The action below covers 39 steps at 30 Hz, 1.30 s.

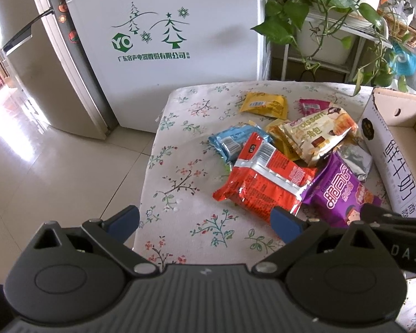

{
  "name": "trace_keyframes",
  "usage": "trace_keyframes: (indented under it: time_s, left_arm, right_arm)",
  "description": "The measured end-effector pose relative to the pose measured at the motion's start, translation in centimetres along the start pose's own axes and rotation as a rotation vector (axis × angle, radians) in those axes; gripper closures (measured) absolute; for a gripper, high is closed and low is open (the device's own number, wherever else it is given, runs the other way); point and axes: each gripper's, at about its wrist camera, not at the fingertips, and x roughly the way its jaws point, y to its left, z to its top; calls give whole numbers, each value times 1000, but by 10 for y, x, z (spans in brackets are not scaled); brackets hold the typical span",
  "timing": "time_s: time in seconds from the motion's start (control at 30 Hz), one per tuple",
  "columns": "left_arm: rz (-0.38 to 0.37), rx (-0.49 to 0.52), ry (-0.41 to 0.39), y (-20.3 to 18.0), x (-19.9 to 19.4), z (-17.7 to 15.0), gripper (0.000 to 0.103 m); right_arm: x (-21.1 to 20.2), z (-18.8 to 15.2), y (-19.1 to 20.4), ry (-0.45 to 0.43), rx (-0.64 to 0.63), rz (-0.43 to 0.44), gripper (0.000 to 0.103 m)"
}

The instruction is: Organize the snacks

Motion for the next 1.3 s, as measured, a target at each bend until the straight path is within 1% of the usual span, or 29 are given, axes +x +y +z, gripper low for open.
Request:
trace_keyframes:
  time_s: [0.53, 0.77, 0.97, 1.13, 1.3]
  left_arm:
    - [-5, -11, 8, 0, 3, 0, 5]
    - [-15, -10, 7, -1, 3, -1, 9]
    - [-17, -7, 6, -2, 3, -2, 9]
    - [-58, -16, 18, 1, 4, -3, 8]
    - [-130, -59, 8, 10, 0, 2, 8]
  right_arm:
    - [3, 1, 1, 6, 2, 1, 0]
    - [4, 0, 1, 8, 0, -2, 0]
    - [4, 0, 0, 10, -2, 0, 0]
    - [3, -1, -3, 8, -8, 21, 0]
    - [-4, -2, -11, -10, -2, 99, 0]
